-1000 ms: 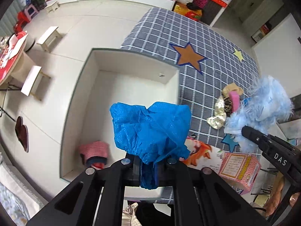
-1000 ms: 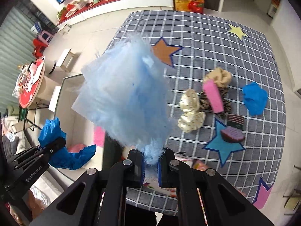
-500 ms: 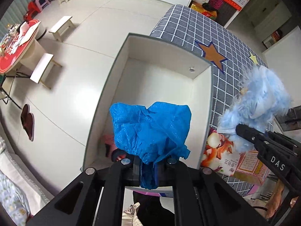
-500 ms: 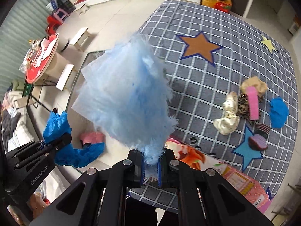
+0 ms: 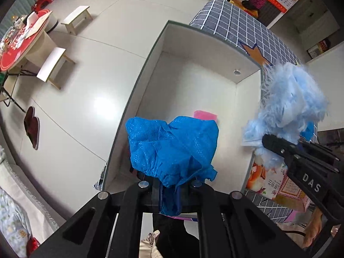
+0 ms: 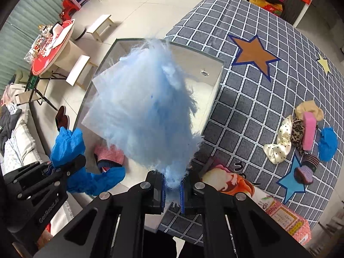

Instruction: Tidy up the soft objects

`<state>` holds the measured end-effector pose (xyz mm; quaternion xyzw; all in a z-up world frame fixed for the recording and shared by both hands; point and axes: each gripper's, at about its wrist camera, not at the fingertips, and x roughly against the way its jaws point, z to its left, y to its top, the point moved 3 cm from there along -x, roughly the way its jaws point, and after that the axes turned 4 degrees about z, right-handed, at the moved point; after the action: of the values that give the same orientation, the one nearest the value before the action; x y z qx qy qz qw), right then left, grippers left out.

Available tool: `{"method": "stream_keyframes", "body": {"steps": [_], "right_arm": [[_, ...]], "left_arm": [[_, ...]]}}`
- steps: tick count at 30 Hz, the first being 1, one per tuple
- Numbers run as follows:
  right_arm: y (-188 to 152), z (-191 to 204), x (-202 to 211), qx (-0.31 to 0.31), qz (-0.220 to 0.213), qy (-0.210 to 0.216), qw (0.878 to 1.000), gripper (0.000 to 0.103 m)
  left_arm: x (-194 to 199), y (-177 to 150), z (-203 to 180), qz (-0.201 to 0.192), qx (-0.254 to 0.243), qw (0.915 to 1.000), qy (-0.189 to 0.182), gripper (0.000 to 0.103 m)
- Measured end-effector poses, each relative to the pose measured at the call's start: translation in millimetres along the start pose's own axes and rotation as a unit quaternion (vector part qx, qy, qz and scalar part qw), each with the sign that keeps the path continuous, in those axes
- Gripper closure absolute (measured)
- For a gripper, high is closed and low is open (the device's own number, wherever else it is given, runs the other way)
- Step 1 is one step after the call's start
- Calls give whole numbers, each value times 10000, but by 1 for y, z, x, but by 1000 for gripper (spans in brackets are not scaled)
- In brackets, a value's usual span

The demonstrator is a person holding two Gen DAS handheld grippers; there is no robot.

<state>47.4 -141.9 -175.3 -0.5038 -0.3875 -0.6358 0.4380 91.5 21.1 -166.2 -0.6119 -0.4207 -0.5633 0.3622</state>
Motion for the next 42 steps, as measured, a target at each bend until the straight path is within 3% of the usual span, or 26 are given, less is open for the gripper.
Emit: {"method": "stream_keyframes", "body": {"steps": [16,42], "right_arm": [[17,18,-45,127,453,13,9989,93],[35,32,-76,203,709,-82,9972,93]], "left_arm": [[-24,6,6,366,133,9992,3,94],[-39,15,4,559,148,9983,40,94]]}}
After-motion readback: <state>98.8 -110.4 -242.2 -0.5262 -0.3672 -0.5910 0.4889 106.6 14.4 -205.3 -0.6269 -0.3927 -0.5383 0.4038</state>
